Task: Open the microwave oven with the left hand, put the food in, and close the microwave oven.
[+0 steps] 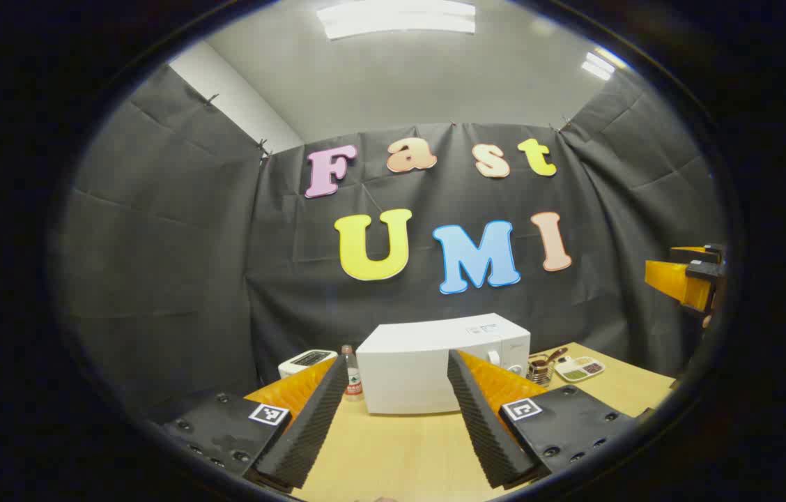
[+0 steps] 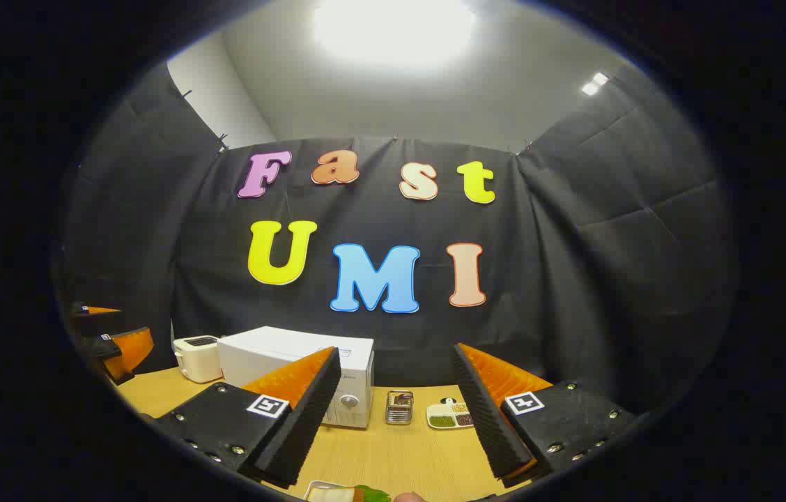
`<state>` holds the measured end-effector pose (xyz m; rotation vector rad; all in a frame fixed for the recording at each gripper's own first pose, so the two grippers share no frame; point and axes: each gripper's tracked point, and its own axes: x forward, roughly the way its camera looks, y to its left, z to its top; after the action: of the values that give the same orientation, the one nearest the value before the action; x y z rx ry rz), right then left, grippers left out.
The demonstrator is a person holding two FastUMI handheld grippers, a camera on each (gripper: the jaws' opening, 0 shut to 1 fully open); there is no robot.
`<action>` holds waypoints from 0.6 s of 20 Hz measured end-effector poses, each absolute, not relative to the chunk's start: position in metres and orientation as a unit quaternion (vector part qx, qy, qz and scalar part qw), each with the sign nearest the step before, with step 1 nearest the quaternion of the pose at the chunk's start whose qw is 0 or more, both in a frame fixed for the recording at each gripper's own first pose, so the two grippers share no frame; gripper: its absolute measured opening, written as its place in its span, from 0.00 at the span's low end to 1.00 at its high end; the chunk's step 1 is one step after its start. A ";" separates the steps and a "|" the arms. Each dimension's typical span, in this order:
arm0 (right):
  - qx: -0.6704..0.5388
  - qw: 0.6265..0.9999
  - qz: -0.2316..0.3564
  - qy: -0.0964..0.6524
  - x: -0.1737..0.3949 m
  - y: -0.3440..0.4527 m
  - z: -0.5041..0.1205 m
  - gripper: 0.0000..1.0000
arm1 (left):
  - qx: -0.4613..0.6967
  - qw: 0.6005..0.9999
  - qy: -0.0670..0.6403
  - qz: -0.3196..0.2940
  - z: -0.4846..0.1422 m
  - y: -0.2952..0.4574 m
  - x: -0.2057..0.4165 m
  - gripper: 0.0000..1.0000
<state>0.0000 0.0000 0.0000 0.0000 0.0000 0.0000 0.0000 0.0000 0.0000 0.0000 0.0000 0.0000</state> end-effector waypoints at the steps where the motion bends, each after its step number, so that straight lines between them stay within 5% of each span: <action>1: 0.000 1.000 0.001 0.000 0.000 0.000 0.000 0.96 | -0.001 1.000 0.000 0.001 0.000 -0.001 -0.001 0.95; 12: -0.003 1.000 0.014 -0.001 -0.001 -0.004 -0.003 0.97 | -0.010 1.000 0.001 0.010 0.003 -0.012 0.001 0.96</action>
<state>-0.0010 -0.0041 -0.0030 -0.0058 -0.0024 0.0273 0.0012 -0.0119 0.0032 -0.0198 0.0020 0.0205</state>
